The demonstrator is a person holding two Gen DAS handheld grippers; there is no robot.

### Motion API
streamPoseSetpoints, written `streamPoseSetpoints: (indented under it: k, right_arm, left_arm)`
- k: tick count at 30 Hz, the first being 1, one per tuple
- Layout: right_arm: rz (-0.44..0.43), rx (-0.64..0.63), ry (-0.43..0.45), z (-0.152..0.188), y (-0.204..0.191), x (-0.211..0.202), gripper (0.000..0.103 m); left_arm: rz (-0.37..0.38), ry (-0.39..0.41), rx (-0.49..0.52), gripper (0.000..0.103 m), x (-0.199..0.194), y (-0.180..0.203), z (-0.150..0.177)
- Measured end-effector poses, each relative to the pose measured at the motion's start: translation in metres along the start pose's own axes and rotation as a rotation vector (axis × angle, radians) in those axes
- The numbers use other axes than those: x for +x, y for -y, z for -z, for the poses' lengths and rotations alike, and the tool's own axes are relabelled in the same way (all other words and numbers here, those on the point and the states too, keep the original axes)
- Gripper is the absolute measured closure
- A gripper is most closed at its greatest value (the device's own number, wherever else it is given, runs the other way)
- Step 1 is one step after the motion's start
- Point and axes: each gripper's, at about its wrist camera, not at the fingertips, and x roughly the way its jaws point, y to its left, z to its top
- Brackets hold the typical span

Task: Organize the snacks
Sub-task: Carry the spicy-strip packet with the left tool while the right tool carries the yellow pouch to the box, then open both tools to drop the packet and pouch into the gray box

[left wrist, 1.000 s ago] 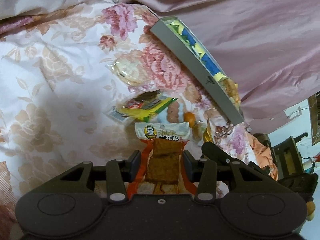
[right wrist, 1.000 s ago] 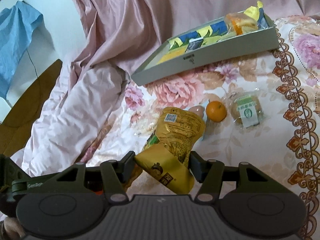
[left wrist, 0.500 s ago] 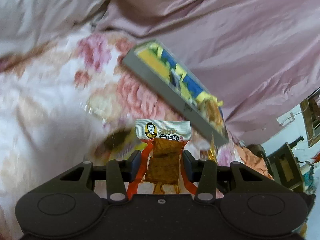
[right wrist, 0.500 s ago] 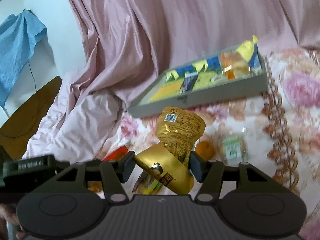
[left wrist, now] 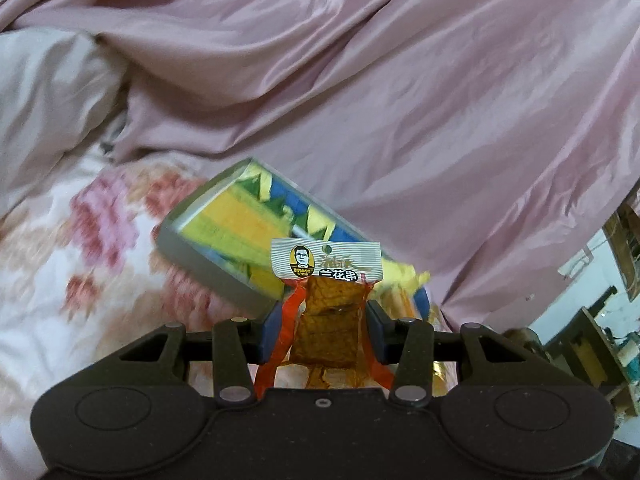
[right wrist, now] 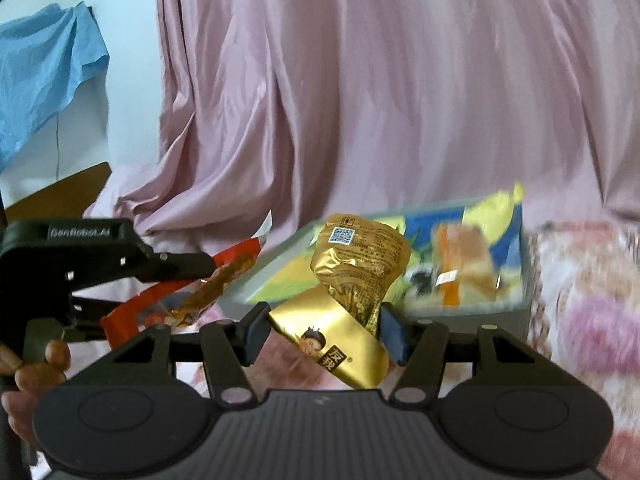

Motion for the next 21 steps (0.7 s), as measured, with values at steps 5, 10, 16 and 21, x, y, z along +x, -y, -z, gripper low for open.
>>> streamPoseSetpoints:
  k: [5, 10, 16, 21]
  right_arm:
    - [0.035, -0.071, 0.057, -0.010, 0.003, 0.023, 0.040]
    - [0.048, -0.125, 0.091, -0.013, 0.003, 0.047, 0.040]
    - [0.072, -0.144, 0.075, -0.012, 0.012, 0.072, 0.040]
    - [0.089, -0.155, 0.056, -0.012, 0.017, 0.085, 0.040]
  left_arm:
    - [-0.028, 0.036, 0.036, 0.056, 0.035, 0.010, -0.015]
    - [-0.057, 0.065, 0.068, 0.056, 0.070, 0.018, -0.025]
    - [-0.092, 0.065, 0.098, 0.056, 0.107, 0.018, -0.032]
    - [-0.122, 0.055, 0.104, 0.056, 0.128, 0.014, -0.029]
